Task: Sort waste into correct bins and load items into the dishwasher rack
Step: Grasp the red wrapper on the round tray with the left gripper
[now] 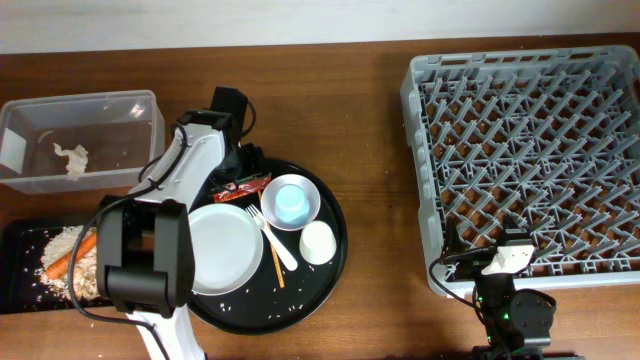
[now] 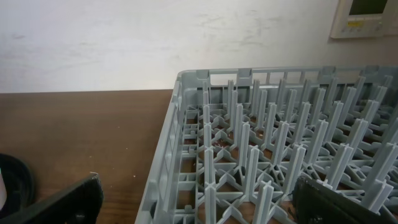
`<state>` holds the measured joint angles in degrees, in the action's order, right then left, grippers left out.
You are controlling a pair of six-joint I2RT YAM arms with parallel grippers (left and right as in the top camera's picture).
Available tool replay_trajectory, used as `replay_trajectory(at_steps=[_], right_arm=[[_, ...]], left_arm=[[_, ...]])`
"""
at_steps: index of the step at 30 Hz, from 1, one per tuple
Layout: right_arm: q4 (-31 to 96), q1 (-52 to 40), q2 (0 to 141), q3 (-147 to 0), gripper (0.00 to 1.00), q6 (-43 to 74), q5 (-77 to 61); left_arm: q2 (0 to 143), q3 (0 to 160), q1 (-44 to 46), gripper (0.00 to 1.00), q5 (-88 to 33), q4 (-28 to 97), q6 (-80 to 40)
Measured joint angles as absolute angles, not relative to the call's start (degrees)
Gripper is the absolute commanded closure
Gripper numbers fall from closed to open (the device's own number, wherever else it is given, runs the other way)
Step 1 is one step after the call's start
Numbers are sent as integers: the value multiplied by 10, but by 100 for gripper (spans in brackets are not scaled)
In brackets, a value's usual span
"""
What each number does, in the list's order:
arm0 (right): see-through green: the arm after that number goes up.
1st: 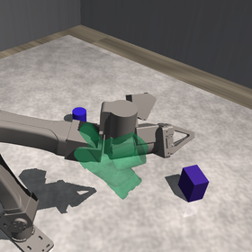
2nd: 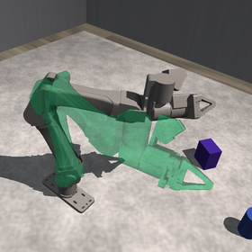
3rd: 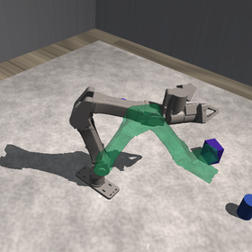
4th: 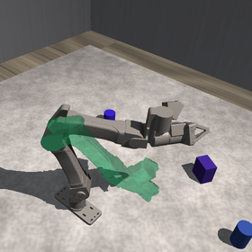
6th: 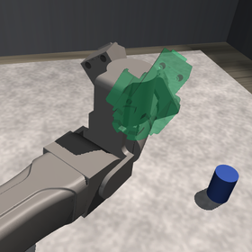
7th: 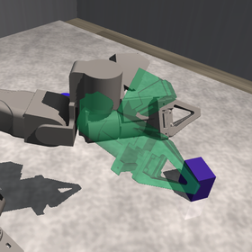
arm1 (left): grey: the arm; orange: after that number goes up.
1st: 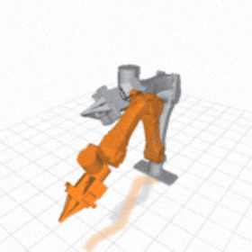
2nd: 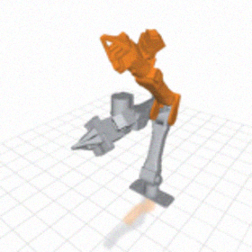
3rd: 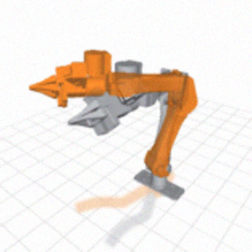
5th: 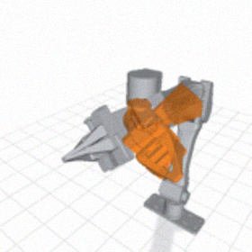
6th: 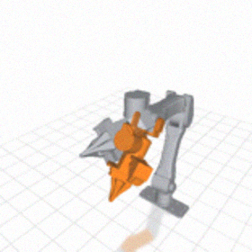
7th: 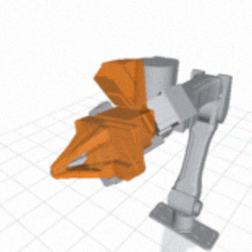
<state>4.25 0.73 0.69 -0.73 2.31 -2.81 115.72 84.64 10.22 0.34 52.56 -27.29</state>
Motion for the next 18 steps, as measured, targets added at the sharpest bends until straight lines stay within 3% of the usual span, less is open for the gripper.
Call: replay_trajectory(at_steps=[7, 11, 15, 16, 18], right_arm=[[43, 7, 7, -7, 1, 23, -28], [43, 7, 7, -7, 1, 23, -28], [43, 7, 7, -7, 1, 23, -28], [43, 7, 7, -7, 1, 23, -28], [43, 7, 7, -7, 1, 23, -28]], left_arm=[[1162, 830, 105, 21, 3, 468, -284], [1183, 830, 106, 32, -4, 462, -286], [1189, 830, 106, 63, -4, 463, -289], [1190, 830, 106, 80, -5, 462, -289], [1190, 830, 108, 91, -6, 462, -294]])
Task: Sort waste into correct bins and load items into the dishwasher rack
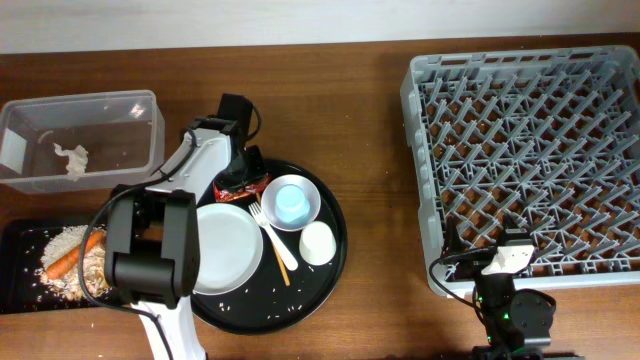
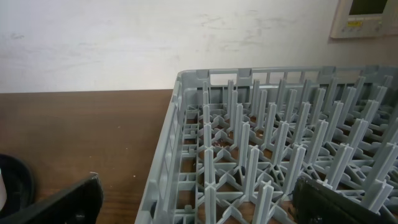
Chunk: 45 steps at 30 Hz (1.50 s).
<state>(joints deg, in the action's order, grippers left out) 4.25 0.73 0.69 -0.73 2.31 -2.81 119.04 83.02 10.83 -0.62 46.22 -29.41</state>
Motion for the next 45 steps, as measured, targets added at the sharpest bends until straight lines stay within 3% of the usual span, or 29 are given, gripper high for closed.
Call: replay_trajectory(at_steps=[2, 22, 27, 31, 32, 33, 34, 35, 41, 45], right_arm=[[43, 7, 7, -7, 1, 23, -28], [43, 7, 7, -7, 1, 23, -28], [43, 7, 7, -7, 1, 23, -28], [43, 7, 7, -7, 1, 23, -28], [43, 7, 7, -7, 1, 23, -28], [43, 7, 7, -7, 1, 23, -28], [43, 7, 7, -7, 1, 23, -28], [43, 7, 7, -7, 1, 23, -28], [43, 7, 7, -7, 1, 23, -28], [42, 7, 7, -7, 1, 23, -28]], left_arm=[[1192, 830, 108, 99, -7, 467, -294], [1170, 953, 101, 99, -10, 591, -294], [1141, 1012, 2, 99, -13, 577, -294], [1138, 1035, -100, 99, 8, 467, -294], [1138, 1035, -113, 96, 21, 458, -294], [1138, 1035, -123, 68, 37, 449, -294], [1138, 1035, -134, 29, 60, 446, -295], [1138, 1035, -141, 1, 73, 446, -294], [1139, 1035, -158, 1, 106, 455, -295], [1138, 1036, -158, 1, 55, 519, -295]])
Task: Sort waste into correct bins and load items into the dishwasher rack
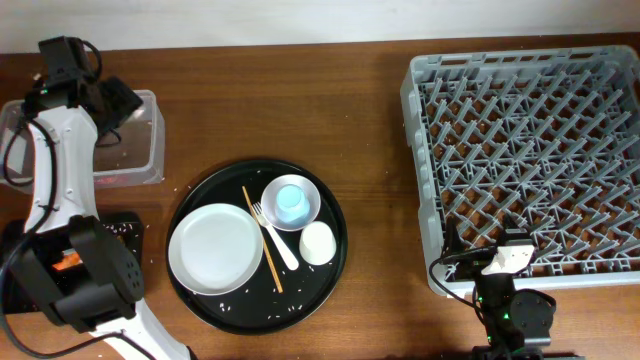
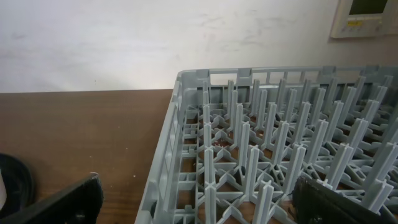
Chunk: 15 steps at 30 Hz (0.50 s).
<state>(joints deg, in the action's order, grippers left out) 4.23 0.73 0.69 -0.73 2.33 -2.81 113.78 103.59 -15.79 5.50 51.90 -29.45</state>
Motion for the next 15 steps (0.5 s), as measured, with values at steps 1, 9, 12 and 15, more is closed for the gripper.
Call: replay_trajectory(at_steps=[1, 9, 12, 15], right_arm=[[43, 7, 7, -7, 1, 23, -28], [42, 7, 7, -7, 1, 23, -28], [43, 7, 7, -7, 1, 23, -28], [43, 7, 7, -7, 1, 23, -28]], left_arm=[[1136, 1036, -158, 3, 34, 540, -294], [1004, 1039, -89, 6, -106, 722, -259], [1000, 1024, -19, 6, -105, 766, -248], [1000, 978, 44, 6, -105, 767, -246]])
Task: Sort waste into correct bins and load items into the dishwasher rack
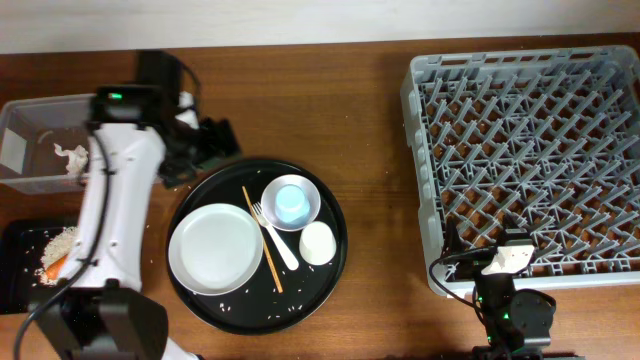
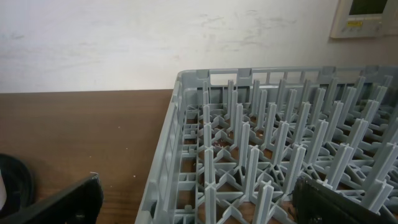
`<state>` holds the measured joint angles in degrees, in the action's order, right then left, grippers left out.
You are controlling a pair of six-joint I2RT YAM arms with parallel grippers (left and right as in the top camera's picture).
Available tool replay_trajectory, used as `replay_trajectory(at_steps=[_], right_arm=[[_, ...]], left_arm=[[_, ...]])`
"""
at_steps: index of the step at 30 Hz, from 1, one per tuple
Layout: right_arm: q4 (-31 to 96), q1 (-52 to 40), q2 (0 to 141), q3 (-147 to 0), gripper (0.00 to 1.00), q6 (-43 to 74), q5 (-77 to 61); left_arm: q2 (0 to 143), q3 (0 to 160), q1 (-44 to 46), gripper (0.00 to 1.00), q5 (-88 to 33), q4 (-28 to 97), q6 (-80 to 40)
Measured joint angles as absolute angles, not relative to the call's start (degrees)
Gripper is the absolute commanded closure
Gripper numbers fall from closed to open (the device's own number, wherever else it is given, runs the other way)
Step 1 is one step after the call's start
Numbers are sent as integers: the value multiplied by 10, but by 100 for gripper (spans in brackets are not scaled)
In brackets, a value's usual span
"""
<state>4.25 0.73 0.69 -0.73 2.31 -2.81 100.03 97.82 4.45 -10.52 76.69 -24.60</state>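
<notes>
A round black tray [image 1: 325, 275] holds a white plate [image 1: 215, 250], a white bowl [image 1: 310, 205] with a blue cup [image 1: 290, 203] in it, a small white cup [image 1: 317, 243], a white fork [image 1: 274, 238] and a chopstick [image 1: 260, 240]. My left gripper [image 1: 213, 142] hangs over the table just off the tray's upper left rim, open and with nothing in it. The grey dishwasher rack [image 1: 530, 150] fills the right side. My right gripper [image 1: 497, 262] rests at the rack's near left corner [image 2: 186, 186], and its fingers [image 2: 62, 202] stand wide open.
A clear plastic bin [image 1: 40, 115] with a white scrap [image 1: 70, 157] stands at the far left, partly hidden by my left arm. A black tray of food waste [image 1: 30, 265] lies below it. Rice grains dot the round tray.
My left gripper was over the clear bin at the far left and is now to the right, beside the round tray's upper left rim. The right arm has not moved.
My left gripper was down at a red wrapper on the round tray's upper left, and stayed there a moment later. Then it was over the clear bin, the wrapper was gone from the tray, and a red strip showed in the bin. Now it hangs by the tray.
</notes>
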Motion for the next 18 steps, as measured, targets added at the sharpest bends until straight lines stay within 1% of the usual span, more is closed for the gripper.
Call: replay_trajectory(at_steps=[7, 9, 13, 18], right_arm=[[43, 7, 7, -7, 1, 23, -28], [43, 7, 7, -7, 1, 23, -28], [43, 7, 7, -7, 1, 23, -28], [43, 7, 7, -7, 1, 24, -28]], left_arm=[[1001, 961, 169, 6, -91, 752, -244], [1001, 961, 200, 1, -74, 745, -244], [1001, 961, 218, 1, -56, 732, -242], [1001, 961, 200, 1, -16, 750, -243]])
